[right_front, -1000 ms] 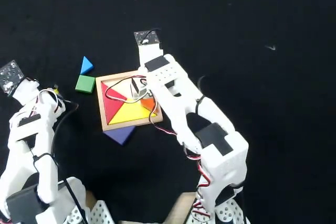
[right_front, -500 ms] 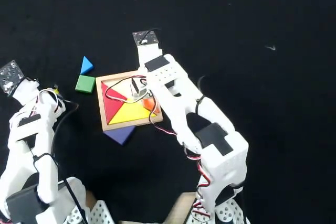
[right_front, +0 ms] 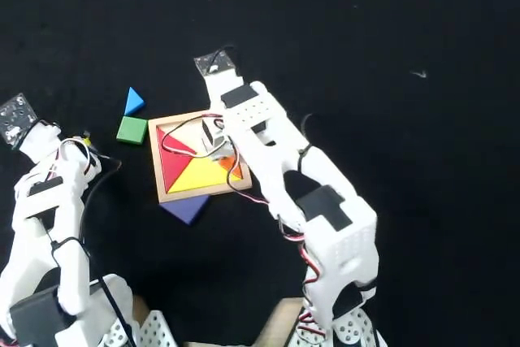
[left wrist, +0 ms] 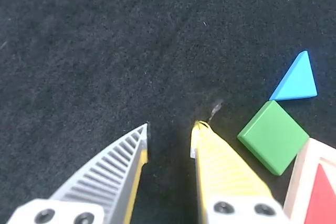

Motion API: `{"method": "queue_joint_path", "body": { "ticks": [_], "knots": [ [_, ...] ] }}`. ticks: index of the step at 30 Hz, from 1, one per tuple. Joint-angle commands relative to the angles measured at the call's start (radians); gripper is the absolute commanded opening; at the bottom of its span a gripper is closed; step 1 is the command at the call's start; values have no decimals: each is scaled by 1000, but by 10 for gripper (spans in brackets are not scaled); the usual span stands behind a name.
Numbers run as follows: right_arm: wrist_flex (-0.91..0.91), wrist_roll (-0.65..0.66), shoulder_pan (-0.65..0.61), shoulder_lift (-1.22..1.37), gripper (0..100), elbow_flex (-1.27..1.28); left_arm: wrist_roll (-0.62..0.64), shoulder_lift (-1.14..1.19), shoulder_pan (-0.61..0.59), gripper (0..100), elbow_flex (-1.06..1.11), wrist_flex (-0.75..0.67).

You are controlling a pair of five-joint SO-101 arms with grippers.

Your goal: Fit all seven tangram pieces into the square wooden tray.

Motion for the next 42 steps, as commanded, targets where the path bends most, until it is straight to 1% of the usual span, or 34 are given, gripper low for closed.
{"method": "queue_joint_path", "body": {
  "ticks": [1, 4, 9, 13, 15, 20, 22, 25, 28, 30, 34, 39, 42],
  "knots": [
    [14, 12, -15, 30, 85, -48, -6, -14, 10, 145, -10, -20],
    [37, 12, -20, 19, 83, -54, -6, -14, 10, 145, -12, -20],
    [91, 17, -21, -104, 82, -67, -6, -14, 10, 145, -12, -20],
    [75, 26, 32, -216, 85, -4, -6, -14, 10, 145, -12, -20],
    [49, 98, 71, -254, 85, 28, -6, -14, 12, 145, -12, -20],
    [-43, 345, 193, -292, 86, 93, -6, -14, 12, 145, -10, -20],
    [-112, 397, 249, -288, 86, 122, -6, -14, 12, 145, -10, -20],
    [-201, 416, 293, -257, 100, 153, -6, -14, 12, 145, -10, -20],
    [-213, 428, 293, -211, 201, 153, -6, -14, 12, 145, -10, -20],
    [-212, 471, 281, -194, 260, 153, -6, -14, 12, 145, -10, -20],
    [-175, 585, 252, -193, 243, 153, -6, -14, 12, 145, -12, -20],
    [-129, 818, 219, -182, 216, 136, -6, -14, 12, 145, -12, -18],
    [-117, 885, 206, -180, 215, 130, -6, -14, 12, 145, -12, -18]
  ]
}}
